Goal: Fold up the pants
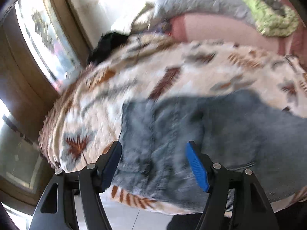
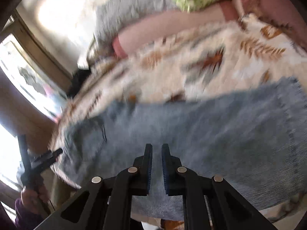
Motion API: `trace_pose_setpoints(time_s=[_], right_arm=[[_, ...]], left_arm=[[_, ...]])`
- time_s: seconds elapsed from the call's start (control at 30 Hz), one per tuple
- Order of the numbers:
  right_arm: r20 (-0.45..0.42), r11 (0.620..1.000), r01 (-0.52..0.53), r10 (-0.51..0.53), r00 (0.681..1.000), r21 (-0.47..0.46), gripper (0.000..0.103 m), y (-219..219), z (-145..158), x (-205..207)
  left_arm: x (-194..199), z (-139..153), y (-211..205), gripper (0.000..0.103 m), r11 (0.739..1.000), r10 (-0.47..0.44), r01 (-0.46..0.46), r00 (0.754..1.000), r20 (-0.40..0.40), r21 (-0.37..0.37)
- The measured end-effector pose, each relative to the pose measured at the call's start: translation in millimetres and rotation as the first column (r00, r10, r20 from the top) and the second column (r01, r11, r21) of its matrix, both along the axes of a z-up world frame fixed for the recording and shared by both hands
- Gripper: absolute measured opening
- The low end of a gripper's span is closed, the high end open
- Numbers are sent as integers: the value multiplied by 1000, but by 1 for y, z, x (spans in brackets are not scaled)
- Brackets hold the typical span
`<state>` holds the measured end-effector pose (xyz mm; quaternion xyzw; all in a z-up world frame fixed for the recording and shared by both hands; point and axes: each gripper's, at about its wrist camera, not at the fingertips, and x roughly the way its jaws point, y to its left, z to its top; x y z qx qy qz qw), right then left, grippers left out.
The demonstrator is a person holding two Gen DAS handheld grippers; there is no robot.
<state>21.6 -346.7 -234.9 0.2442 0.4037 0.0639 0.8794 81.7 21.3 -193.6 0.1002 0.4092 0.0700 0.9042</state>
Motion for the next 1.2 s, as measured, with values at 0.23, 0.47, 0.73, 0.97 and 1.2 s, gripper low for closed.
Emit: trace_pose_setpoints(time_s=[0.23,0.47,0.73,0.97,1.2], right_arm=[[148,997,79,-78,986,-3,51,-20,34,-33],[224,989,142,-146,964,32,54,-44,52,-70],[193,969,173,-207,959,178,59,-69,42,-71],[181,979,118,-148,972,167,59,-53,38,-58],[173,984,70,-98,980,162,59,-39,36,-48]], left_arm=[[-23,58,-53,80,995,-99,99,985,138,7],[-35,82,-80,80,989,-146,144,973,177,23],[-47,95,-92,80,988,-154,150,967,204,35],[-50,103,-97,80,987,-158,157,961,225,26],[-48,107,-99,80,987,-160,158,960,230,26]])
